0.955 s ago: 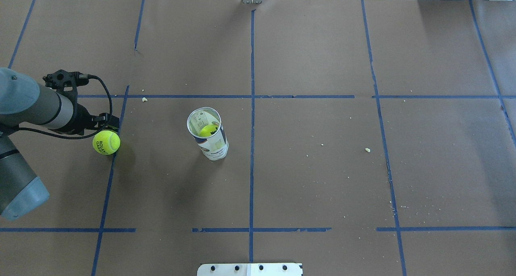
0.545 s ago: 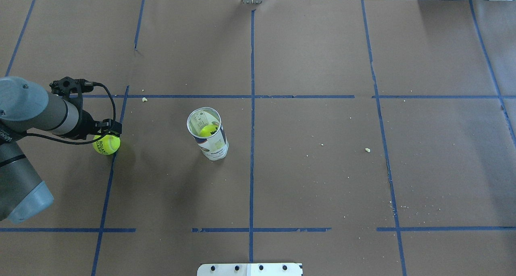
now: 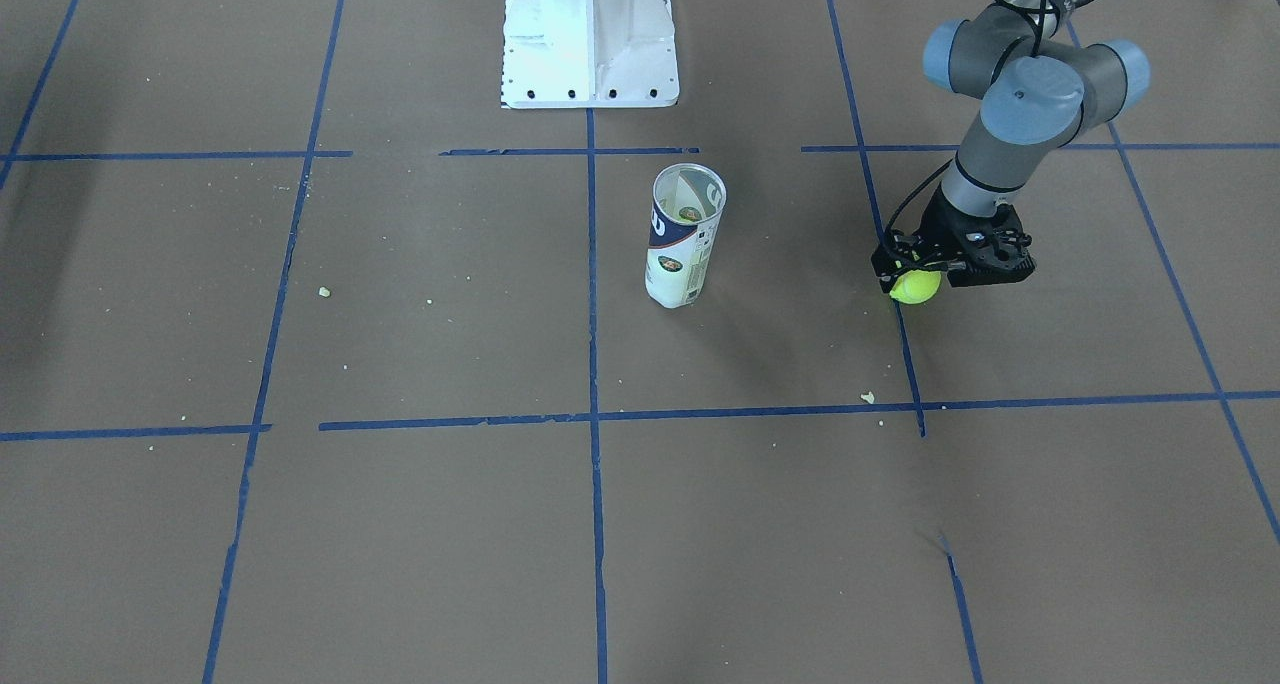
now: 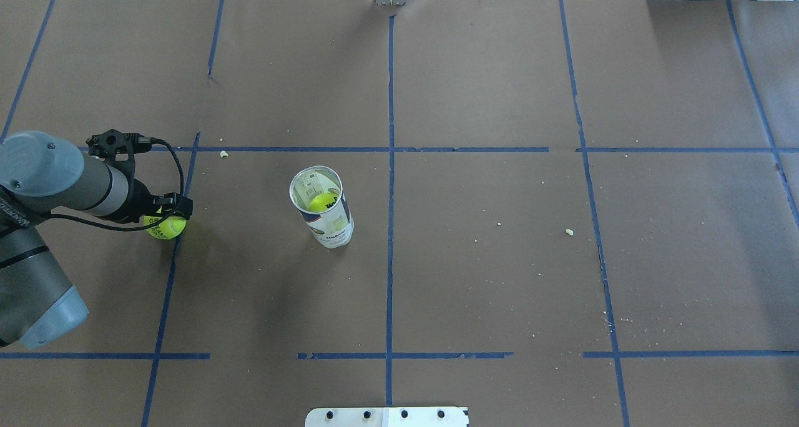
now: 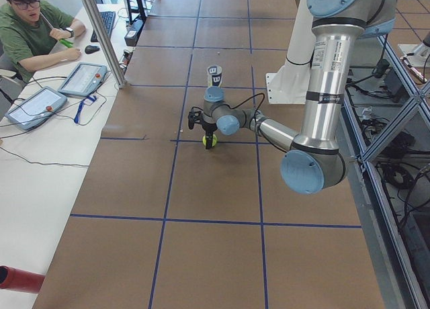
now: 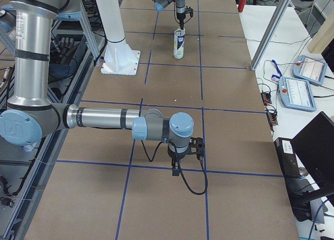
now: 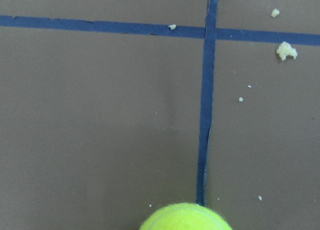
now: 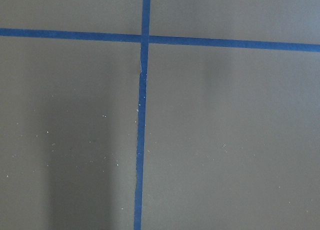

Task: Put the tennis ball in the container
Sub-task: 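Close the left gripper around the tennis ball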

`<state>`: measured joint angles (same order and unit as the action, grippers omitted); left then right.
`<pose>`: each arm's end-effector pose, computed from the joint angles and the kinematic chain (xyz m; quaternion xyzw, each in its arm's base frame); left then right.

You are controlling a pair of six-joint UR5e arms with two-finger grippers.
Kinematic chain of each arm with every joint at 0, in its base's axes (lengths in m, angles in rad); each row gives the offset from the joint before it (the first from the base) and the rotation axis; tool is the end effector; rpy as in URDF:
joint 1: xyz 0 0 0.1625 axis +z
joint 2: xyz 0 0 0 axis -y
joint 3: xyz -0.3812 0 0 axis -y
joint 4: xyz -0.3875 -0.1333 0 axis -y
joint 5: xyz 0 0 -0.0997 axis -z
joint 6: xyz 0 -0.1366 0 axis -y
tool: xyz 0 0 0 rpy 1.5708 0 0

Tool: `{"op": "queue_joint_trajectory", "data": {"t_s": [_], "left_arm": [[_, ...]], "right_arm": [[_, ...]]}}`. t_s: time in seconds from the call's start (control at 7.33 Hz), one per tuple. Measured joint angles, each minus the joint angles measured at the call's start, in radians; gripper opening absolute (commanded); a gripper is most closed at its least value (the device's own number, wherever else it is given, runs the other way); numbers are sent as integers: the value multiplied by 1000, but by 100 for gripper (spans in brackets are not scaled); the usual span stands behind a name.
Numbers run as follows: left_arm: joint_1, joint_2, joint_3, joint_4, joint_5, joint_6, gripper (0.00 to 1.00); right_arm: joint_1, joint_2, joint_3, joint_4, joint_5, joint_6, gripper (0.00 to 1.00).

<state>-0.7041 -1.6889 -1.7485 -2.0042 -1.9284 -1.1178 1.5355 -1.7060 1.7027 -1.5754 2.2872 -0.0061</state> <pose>0.3831 -0.4375 0.4571 0.0528 0.3846 -0.0522 0.9201 0.0282 -0.4363 0.6453 -0.0088 -0.3505 -0.0180 0.9363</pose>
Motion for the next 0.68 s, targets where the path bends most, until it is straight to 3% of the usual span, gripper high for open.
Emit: {"op": "queue_joint_trajectory", "data": {"t_s": [0.68], "left_arm": [[2,-3,11,-14,-8,-1,99]], "right_arm": [[0,-1,0,0,0,0,100]]}}
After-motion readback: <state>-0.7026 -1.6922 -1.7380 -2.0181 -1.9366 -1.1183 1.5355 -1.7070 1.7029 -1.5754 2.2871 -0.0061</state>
